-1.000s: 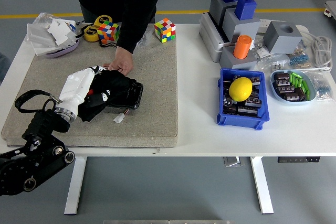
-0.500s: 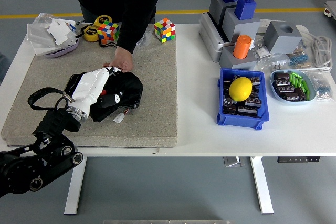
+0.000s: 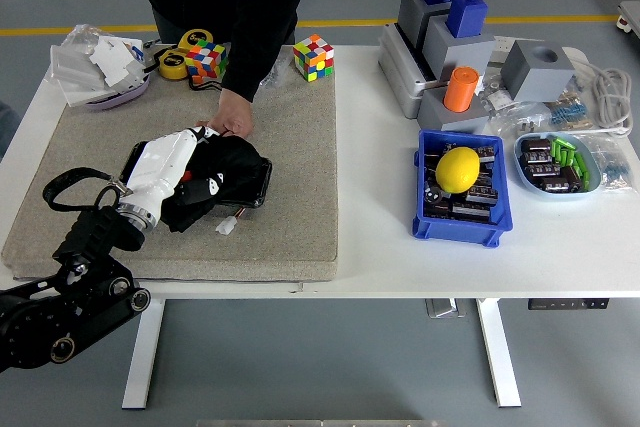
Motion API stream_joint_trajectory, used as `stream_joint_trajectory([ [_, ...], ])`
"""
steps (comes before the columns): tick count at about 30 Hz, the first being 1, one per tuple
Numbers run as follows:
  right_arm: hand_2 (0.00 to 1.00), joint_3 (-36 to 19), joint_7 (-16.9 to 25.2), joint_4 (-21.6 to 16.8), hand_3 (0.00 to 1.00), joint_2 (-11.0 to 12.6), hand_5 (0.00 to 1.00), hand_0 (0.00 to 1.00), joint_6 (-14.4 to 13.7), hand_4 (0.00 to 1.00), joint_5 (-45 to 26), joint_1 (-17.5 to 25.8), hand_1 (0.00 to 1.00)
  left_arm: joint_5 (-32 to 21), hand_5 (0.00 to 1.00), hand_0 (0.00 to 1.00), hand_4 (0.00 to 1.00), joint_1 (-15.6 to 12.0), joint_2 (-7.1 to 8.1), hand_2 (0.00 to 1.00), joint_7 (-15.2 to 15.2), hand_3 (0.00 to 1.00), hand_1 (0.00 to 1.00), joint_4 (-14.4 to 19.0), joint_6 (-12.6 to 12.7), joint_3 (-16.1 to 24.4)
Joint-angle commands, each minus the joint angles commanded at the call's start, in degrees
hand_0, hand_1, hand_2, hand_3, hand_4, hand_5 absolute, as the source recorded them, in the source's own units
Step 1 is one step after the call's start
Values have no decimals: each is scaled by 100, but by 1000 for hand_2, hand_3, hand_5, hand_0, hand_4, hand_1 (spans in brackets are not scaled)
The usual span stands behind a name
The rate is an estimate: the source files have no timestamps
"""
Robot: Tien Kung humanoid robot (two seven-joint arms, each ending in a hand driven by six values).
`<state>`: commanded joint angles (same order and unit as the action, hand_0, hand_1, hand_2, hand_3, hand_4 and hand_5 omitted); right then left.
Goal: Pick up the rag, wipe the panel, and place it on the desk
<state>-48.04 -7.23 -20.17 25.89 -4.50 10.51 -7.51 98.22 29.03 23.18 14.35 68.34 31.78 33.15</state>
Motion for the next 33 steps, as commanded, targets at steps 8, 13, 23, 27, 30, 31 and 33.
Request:
stream_joint_trajectory([
  [8, 675, -27, -8, -4, 628, -14, 628, 721, -7, 998, 18, -1, 627, 17, 2, 189, 527, -88, 131, 597, -23, 677, 110, -114, -8, 212],
  [13, 675, -50, -22, 0, 628, -17, 629, 721, -12, 998, 22, 12, 627, 11, 2, 189, 528, -164, 194, 598, -46, 676, 110, -209, -10, 306],
  [23, 675, -72, -27, 0, 629, -21, 627, 721, -18, 998, 22, 28, 627, 86, 2, 189, 530, -340, 333, 598, -81, 675, 110, -318, -13, 679],
  [27, 675, -87, -19, -1, 629, -38, 629, 721, -17, 998, 32, 37, 627, 109, 2, 189, 530, -392, 390, 597, -86, 675, 110, -362, -17, 898],
  [30, 675, -98, -15, -1, 629, -42, 629, 721, -19, 998, 31, 41, 627, 119, 2, 189, 530, -416, 419, 597, -101, 675, 110, -410, -18, 1000],
  [31, 675, -104, -14, -3, 629, -43, 629, 721, -19, 998, 37, 42, 627, 121, 2, 189, 530, -429, 431, 597, -117, 675, 110, -456, -12, 1056],
  [33, 675, -109, -11, -1, 629, -44, 629, 721, -22, 998, 32, 45, 627, 109, 2, 189, 529, -440, 436, 597, -125, 675, 110, -527, -14, 1114],
])
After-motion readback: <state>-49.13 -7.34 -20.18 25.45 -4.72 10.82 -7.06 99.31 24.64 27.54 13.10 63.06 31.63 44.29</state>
